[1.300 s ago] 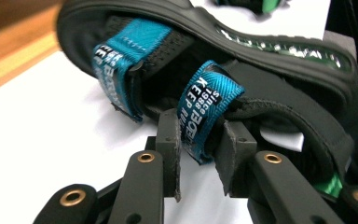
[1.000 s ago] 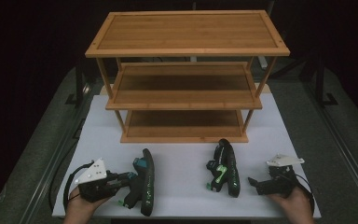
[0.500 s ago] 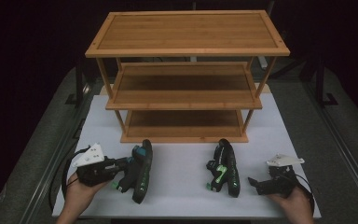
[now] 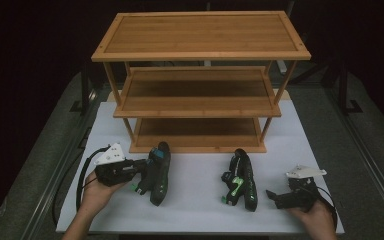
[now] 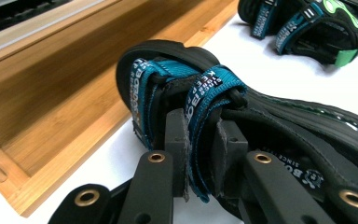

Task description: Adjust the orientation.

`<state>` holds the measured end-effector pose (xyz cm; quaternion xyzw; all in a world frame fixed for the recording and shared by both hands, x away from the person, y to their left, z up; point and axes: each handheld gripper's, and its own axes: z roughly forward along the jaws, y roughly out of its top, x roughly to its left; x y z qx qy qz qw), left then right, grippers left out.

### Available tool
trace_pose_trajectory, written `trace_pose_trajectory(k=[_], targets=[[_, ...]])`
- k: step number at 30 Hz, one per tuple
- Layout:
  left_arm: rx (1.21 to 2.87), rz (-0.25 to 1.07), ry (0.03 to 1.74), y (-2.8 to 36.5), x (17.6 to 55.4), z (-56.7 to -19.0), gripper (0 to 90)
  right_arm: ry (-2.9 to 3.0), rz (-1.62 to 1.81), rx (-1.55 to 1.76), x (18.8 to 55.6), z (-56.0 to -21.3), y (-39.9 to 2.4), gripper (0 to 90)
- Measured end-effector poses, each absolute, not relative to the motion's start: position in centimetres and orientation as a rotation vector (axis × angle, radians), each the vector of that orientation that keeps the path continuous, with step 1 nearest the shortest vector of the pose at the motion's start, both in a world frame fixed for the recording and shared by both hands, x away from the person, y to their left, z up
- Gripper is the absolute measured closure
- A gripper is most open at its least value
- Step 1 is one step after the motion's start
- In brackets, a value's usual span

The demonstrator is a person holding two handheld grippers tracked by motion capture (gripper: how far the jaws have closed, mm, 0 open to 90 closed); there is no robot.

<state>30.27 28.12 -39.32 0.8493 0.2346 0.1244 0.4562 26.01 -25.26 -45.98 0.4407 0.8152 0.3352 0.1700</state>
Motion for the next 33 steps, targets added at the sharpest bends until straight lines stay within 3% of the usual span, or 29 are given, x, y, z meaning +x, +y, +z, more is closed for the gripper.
trace_pose_trajectory(k=[14, 33], targets=[[2.116, 0.228, 0.516, 26.5, 30.9, -39.3, 78.3, 2.316, 0.953, 1.250, 26.0, -46.0, -25.3, 0.0], [2.155, 0.163, 0.403, 21.0, 33.0, -39.7, 78.4, 2.315, 0.955, 1.250, 26.0, -46.0, -25.3, 0.0]])
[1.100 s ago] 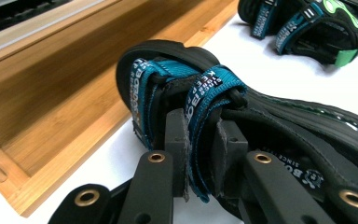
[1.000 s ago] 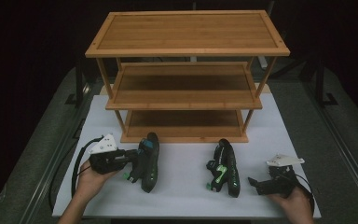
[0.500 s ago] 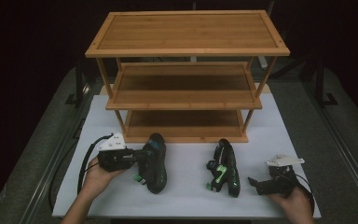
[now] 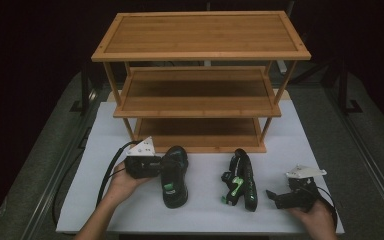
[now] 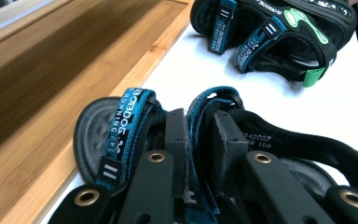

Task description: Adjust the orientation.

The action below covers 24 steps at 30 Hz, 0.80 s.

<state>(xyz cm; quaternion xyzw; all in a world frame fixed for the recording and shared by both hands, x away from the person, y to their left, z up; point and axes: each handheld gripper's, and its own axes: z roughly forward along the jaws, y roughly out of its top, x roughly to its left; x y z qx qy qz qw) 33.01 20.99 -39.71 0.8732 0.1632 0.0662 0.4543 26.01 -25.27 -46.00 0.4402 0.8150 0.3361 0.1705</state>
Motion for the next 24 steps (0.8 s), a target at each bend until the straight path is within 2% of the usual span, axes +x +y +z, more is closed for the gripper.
trace_pose_trajectory(k=[10, 11, 12, 14, 15, 16, 20, 24], targets=[[2.152, 0.124, 0.406, 20.1, 33.4, -40.1, 74.2, 2.315, 0.955, 1.249, 26.0, -46.0, -25.3, 0.0], [2.152, 0.123, 0.411, 20.2, 33.4, -40.1, 72.3, 2.315, 0.955, 1.250, 26.0, -46.0, -25.3, 0.0], [2.150, 0.123, 0.417, 20.2, 33.4, -40.1, 65.0, 2.315, 0.955, 1.251, 26.0, -46.0, -25.3, 0.0], [2.148, 0.115, 0.417, 20.4, 33.4, -40.1, 62.8, 2.315, 0.955, 1.249, 26.0, -46.0, -25.3, 0.0], [2.115, 0.096, 0.429, 20.7, 33.2, -39.9, 56.0, 2.315, 0.955, 1.250, 26.0, -46.0, -25.3, 0.0], [2.115, 0.096, 0.429, 20.7, 33.2, -39.9, 54.0, 2.315, 0.955, 1.250, 26.0, -46.0, -25.3, 0.0], [2.085, 0.110, 0.437, 21.8, 32.7, -38.9, 52.6, 2.316, 0.954, 1.250, 26.0, -46.0, -25.3, 0.0], [2.074, 0.143, 0.489, 23.7, 32.2, -38.6, 59.9, 2.315, 0.954, 1.253, 26.0, -46.0, -25.3, 0.0]])
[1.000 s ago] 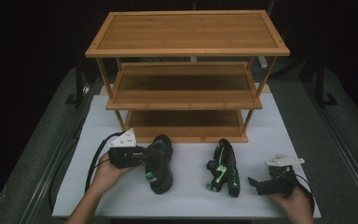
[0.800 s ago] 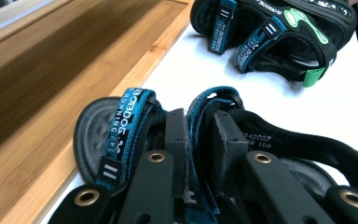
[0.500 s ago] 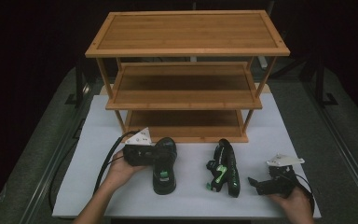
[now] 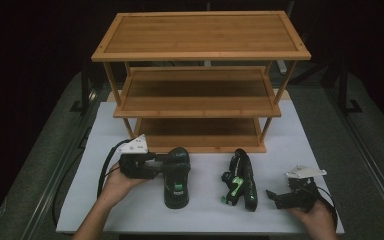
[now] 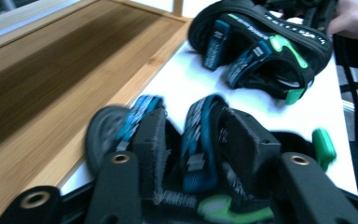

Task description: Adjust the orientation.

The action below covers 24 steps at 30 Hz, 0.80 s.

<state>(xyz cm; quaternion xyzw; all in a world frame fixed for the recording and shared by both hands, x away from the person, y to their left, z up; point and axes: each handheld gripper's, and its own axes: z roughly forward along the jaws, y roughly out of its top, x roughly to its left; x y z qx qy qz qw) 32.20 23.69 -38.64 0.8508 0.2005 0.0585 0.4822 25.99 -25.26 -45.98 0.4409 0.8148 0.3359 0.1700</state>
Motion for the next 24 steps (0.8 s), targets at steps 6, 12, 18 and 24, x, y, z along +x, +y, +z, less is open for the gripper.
trace_pose_trajectory(k=[6, 12, 18, 24], targets=[[2.120, 0.206, 0.629, 26.0, 32.7, -40.7, 72.9, 2.316, 0.953, 1.251, 26.0, -46.0, -25.3, 0.0], [2.233, 0.193, 0.660, 25.0, 34.7, -43.2, 78.9, 2.316, 0.953, 1.250, 26.0, -46.0, -25.3, 0.0], [2.239, 0.186, 0.642, 24.3, 34.8, -43.7, 78.1, 2.316, 0.953, 1.250, 26.0, -46.0, -25.3, 0.0], [2.229, 0.196, 0.645, 24.2, 35.0, -43.9, 76.7, 2.316, 0.952, 1.249, 26.0, -46.0, -25.3, 0.0]])
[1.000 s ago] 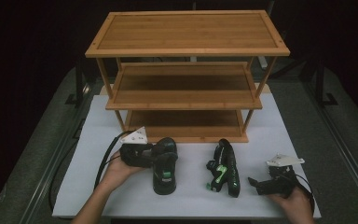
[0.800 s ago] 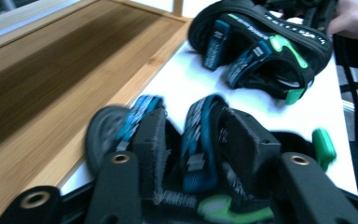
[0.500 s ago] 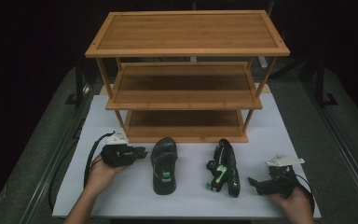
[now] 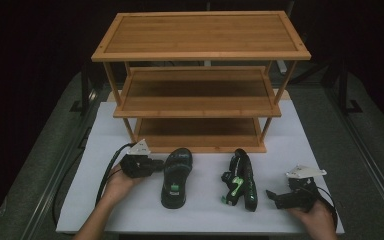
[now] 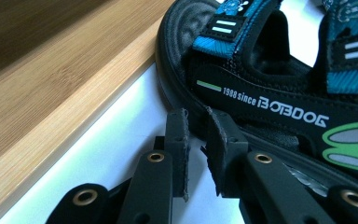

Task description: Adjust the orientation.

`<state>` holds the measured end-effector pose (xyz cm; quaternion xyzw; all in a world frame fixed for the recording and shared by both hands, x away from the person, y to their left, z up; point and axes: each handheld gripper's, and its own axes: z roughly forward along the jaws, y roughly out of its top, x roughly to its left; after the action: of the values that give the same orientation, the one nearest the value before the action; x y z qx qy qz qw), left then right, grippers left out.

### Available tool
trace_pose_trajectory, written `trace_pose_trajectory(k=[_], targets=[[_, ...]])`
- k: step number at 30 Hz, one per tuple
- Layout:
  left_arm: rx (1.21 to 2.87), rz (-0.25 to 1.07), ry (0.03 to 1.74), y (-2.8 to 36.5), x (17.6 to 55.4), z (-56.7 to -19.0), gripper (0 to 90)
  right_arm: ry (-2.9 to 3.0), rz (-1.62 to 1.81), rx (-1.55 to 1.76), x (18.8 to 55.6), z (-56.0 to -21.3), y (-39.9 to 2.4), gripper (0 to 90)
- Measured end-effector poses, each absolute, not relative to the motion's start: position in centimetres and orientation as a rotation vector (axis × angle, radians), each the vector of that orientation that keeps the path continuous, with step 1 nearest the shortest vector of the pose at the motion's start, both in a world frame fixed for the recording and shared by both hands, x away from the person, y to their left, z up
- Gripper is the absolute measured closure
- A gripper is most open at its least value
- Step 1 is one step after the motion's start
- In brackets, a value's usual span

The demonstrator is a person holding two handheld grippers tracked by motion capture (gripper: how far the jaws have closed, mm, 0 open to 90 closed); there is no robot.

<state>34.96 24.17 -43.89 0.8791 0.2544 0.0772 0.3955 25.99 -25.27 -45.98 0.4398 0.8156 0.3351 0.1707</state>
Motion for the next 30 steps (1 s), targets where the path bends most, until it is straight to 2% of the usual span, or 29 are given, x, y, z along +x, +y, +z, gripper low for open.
trace_pose_trajectory(k=[2, 8, 9, 10, 13, 19, 25, 29, 30], targets=[[2.235, 0.195, 0.643, 24.3, 35.0, -43.9, 74.3, 2.316, 0.952, 1.249, 26.0, -46.0, -25.3, 0.0], [2.241, 0.206, 0.701, 25.2, 34.7, -43.4, 54.6, 2.316, 0.954, 1.249, 26.0, -46.0, -25.3, 0.0], [2.244, 0.210, 0.722, 25.4, 34.5, -43.3, 44.3, 2.315, 0.955, 1.251, 26.0, -46.0, -25.3, 0.0], [2.249, 0.223, 0.736, 25.6, 34.3, -43.3, 44.3, 2.315, 0.955, 1.251, 26.0, -46.0, -25.3, 0.0], [2.258, 0.260, 0.760, 26.5, 33.4, -43.2, 36.5, 2.315, 0.954, 1.248, 26.0, -46.0, -25.3, 0.0], [2.269, 0.318, 0.852, 28.1, 32.1, -43.0, 18.1, 2.315, 0.952, 1.249, 26.0, -46.0, -25.3, 0.0], [2.256, 0.333, 0.901, 29.7, 30.7, -43.0, 13.1, 2.315, 0.954, 1.248, 26.0, -46.0, -25.3, 0.0], [2.271, 0.363, 0.933, 30.6, 29.4, -43.4, 6.6, 2.315, 0.953, 1.248, 26.0, -46.0, -25.3, 0.0], [2.275, 0.359, 0.945, 30.8, 29.1, -43.5, 1.7, 2.315, 0.953, 1.249, 26.0, -46.0, -25.3, 0.0]])
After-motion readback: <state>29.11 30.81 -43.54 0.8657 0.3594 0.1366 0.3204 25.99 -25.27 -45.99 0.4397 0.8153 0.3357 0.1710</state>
